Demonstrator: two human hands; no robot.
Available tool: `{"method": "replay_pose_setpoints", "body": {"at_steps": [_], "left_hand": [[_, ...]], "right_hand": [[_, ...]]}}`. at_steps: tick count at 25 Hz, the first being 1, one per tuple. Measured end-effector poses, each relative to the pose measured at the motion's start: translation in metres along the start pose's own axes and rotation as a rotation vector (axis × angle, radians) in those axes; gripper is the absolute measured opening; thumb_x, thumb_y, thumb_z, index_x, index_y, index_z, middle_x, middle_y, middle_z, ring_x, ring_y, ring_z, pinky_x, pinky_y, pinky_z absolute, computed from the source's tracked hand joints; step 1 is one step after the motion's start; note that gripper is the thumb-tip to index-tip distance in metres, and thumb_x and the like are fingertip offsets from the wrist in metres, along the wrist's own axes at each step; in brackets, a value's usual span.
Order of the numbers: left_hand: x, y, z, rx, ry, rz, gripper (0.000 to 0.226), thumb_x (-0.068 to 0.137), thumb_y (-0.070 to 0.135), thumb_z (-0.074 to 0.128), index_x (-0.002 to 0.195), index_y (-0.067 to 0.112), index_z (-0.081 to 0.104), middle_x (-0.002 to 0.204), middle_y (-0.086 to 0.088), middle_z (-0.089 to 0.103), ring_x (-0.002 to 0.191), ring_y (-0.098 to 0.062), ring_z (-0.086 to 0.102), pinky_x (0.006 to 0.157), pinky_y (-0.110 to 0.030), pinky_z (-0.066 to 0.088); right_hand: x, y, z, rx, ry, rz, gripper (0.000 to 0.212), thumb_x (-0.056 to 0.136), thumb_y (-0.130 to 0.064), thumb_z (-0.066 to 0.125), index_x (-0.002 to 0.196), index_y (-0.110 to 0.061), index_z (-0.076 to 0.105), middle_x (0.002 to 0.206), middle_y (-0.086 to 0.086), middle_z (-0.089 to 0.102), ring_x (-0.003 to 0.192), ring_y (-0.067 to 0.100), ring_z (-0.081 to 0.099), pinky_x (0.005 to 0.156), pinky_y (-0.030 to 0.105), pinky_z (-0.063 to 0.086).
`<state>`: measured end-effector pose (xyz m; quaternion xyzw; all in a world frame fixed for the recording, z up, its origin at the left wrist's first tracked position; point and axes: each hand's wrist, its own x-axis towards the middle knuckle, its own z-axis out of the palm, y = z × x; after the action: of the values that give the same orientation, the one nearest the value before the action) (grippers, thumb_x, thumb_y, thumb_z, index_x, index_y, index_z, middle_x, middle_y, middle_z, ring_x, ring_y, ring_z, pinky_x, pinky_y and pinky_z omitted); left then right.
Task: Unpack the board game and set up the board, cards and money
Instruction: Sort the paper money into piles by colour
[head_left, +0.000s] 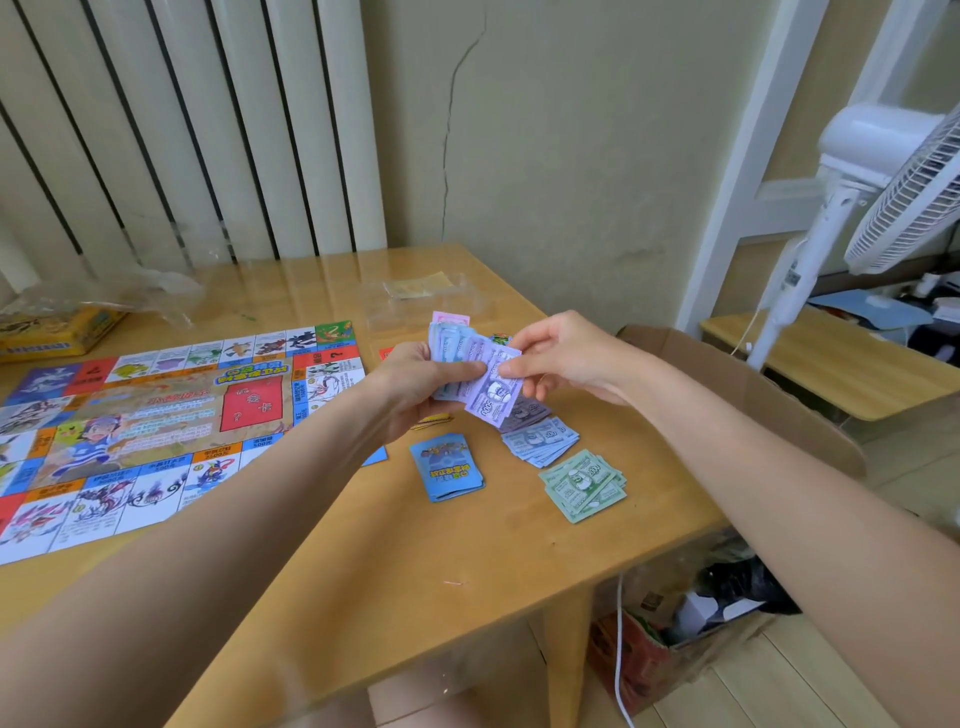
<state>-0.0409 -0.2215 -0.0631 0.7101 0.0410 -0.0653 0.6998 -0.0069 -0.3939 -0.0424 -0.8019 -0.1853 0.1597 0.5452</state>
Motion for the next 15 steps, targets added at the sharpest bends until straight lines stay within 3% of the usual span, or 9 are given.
{"method": "replay_pose_setpoints", "body": {"at_steps": [4,7,10,15], "left_hand": [[0.002,0.001,-0.002,-0.090,-0.020,-0.008,0.007,0.090,0.009,0.058,0.091,0.011,0.065,0.075,0.000,0.070,0.060,-0.006,0.068,0.056,-0.018,0.056],[0.004,0.000,-0.003,-0.059,-0.050,-0.001,0.010,0.091,0.007,0.055,0.096,0.009,0.064,0.084,-0.004,0.069,0.063,-0.007,0.068,0.059,-0.019,0.057],[0.006,-0.002,0.000,0.038,0.016,0.023,0.011,0.085,0.005,0.063,0.095,0.011,0.065,0.082,-0.002,0.068,0.058,-0.004,0.067,0.054,-0.016,0.054],[0.007,-0.002,0.002,0.024,0.060,0.031,0.010,0.081,0.007,0.068,0.086,0.015,0.065,0.074,0.003,0.069,0.057,-0.004,0.067,0.049,-0.015,0.051]], "right_hand": [[0.006,-0.002,0.001,-0.035,0.032,0.009,0.010,0.081,0.003,0.066,0.081,-0.003,0.059,0.051,0.002,0.061,0.039,0.005,0.053,0.042,0.015,0.045],[0.008,0.000,0.002,-0.072,0.002,0.020,0.017,0.082,0.004,0.065,0.096,0.000,0.056,0.049,-0.002,0.063,0.039,0.006,0.056,0.041,0.015,0.046],[0.010,0.001,0.004,-0.085,-0.022,0.020,0.027,0.082,0.003,0.065,0.106,0.000,0.055,0.053,0.000,0.066,0.042,0.007,0.059,0.043,0.015,0.047],[0.012,0.002,0.002,-0.094,-0.007,0.007,0.011,0.082,0.002,0.066,0.091,0.001,0.059,0.063,0.006,0.066,0.044,0.007,0.060,0.043,0.015,0.047]]}}
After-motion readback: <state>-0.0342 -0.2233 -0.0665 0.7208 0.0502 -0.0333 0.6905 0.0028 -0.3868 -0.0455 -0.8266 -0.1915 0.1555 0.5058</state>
